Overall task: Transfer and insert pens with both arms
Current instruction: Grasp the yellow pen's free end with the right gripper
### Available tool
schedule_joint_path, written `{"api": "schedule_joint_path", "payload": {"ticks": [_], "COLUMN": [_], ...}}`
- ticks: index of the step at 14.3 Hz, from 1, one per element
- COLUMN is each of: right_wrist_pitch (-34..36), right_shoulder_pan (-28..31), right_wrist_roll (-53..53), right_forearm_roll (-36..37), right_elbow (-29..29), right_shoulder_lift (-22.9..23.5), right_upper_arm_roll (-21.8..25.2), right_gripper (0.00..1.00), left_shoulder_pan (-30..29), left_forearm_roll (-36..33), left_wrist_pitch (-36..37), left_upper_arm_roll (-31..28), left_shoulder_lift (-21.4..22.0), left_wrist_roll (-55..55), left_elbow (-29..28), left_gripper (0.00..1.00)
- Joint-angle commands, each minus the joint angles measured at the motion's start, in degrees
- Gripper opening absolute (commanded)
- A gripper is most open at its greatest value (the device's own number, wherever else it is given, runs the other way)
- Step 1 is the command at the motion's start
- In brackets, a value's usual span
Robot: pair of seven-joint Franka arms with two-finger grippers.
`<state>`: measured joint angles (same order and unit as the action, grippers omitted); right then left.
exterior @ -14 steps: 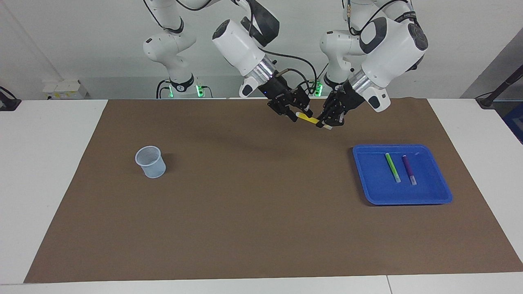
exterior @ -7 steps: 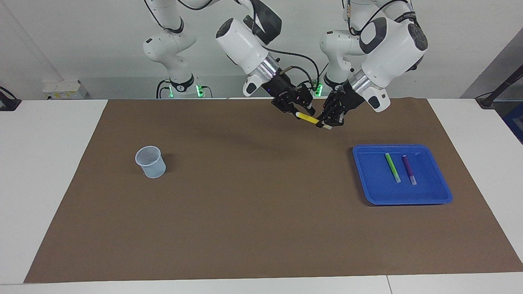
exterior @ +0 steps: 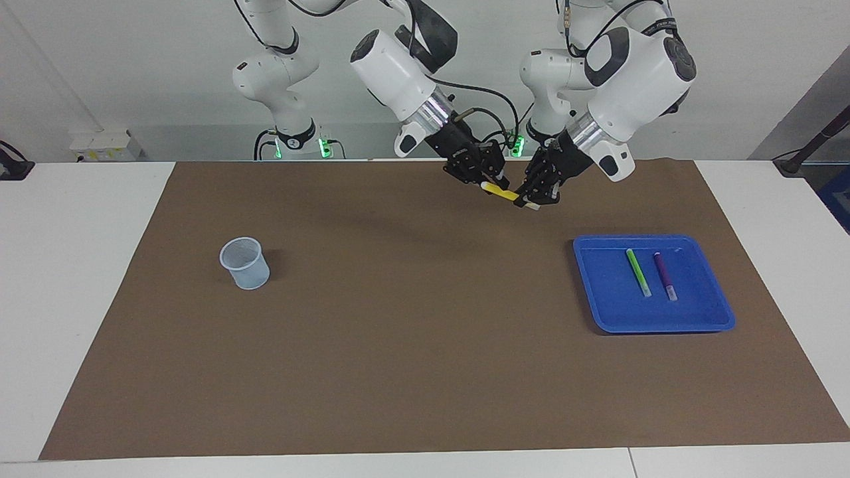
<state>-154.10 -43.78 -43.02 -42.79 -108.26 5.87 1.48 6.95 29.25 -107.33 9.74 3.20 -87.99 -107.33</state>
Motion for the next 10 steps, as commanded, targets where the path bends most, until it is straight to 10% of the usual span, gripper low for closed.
{"api": "schedule_joint_path", "payload": {"ticks": [1, 3, 10], "right_wrist_pitch": [-0.4, -0.4, -0.2], "right_shoulder_pan": [0.5, 0.6, 1.0], "right_wrist_roll": [1.2, 1.3, 1.2], "right_forearm_roll": [-1.7, -1.7, -1.7], "right_elbow": [0.5, 0.5, 0.4], "right_shoulder_lift": [0.5, 0.5, 0.5], "right_upper_arm_roll": [-0.4, -0.4, -0.4], "right_gripper": [0.21, 0.0, 0.0], "left_shoulder_pan": [0.3, 0.3, 0.4], "left_forearm_roll": [1.2, 1.2, 1.2], "left_wrist_pitch": [0.7, 0.8, 0.5], "left_upper_arm_roll": [-0.6, -0.6, -0.6], "left_shoulder_lift": [2.1, 2.2, 2.2], "left_wrist_roll": [-0.6, -0.5, 0.0], "left_elbow": [-1.8, -1.8, -2.2], "left_gripper": [0.0, 0.0, 0.0]}}
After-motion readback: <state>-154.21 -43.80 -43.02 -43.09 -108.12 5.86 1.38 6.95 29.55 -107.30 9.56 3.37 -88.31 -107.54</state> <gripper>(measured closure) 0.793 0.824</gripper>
